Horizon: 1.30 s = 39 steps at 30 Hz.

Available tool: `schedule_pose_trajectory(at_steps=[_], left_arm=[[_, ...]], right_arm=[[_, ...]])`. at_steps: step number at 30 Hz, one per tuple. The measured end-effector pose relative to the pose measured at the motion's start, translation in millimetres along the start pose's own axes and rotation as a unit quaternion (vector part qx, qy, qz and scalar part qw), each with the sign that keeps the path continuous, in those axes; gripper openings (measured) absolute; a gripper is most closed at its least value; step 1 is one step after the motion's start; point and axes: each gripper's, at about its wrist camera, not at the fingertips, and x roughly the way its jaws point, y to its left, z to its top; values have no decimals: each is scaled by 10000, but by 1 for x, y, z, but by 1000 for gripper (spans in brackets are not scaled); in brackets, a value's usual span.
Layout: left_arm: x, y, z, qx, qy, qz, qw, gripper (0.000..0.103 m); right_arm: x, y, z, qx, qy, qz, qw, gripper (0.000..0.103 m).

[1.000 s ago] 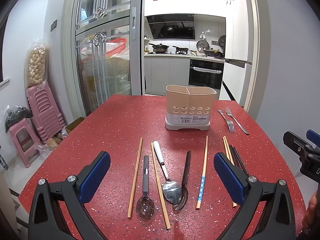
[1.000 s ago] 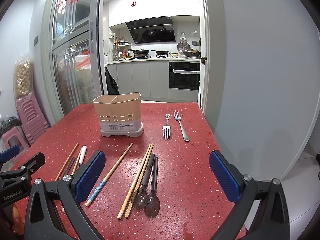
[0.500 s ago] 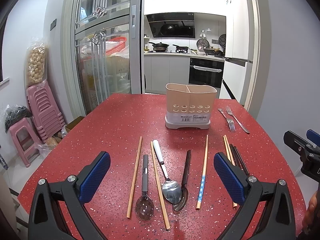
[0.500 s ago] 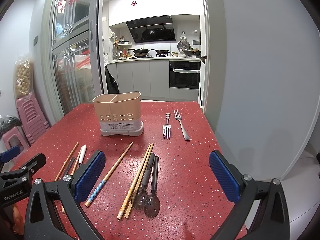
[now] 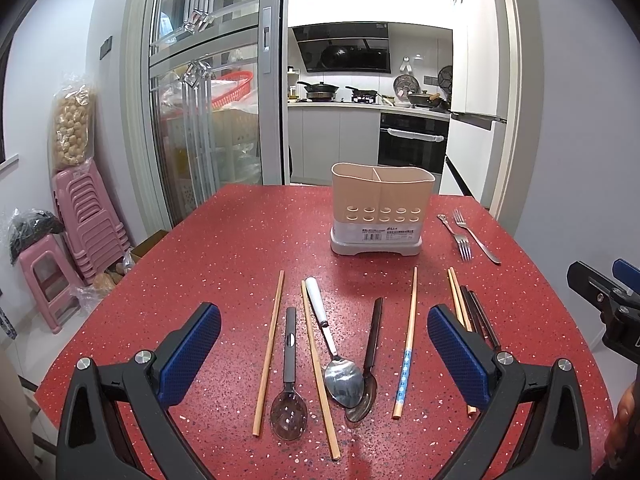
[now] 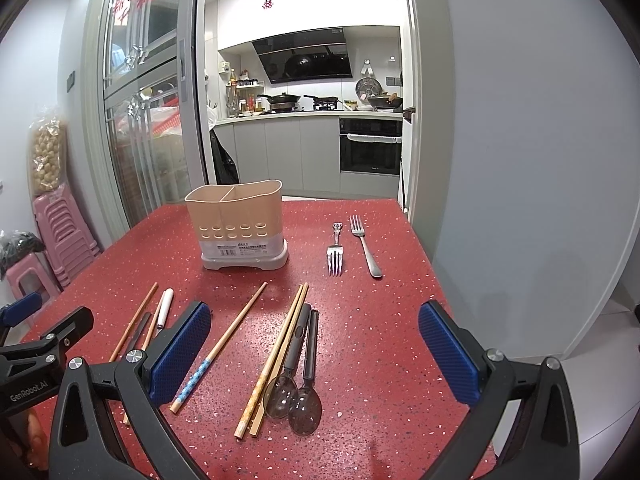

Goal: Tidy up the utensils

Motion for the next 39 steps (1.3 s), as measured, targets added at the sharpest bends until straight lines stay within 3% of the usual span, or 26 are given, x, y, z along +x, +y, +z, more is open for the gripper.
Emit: schedule_pose_trajectory(at_steps=[13, 19, 26, 30, 33, 39], left_arm=[[26, 32, 1, -182, 374, 166, 9990, 103], [65, 65, 3, -213, 919, 181, 9954, 103], [113, 88, -5, -255, 1587, 90, 9870, 103], [130, 93, -11, -298, 1914, 19, 9811, 103], [140, 93, -16, -301, 2106, -40, 9771, 103], [145, 87, -18, -146, 2218, -5, 9750, 103]], right_arm=[[20, -7, 5, 17, 324, 160, 9993, 103], [55, -23, 7, 61, 998, 260, 9947, 103], [110, -38, -8, 107, 2125, 350, 9765, 102], [133, -41, -20, 58, 2593, 291, 9653, 77], [148, -40, -29, 92, 2839, 369, 9581, 69], [158, -28, -41, -14, 3084, 554, 9496, 66]])
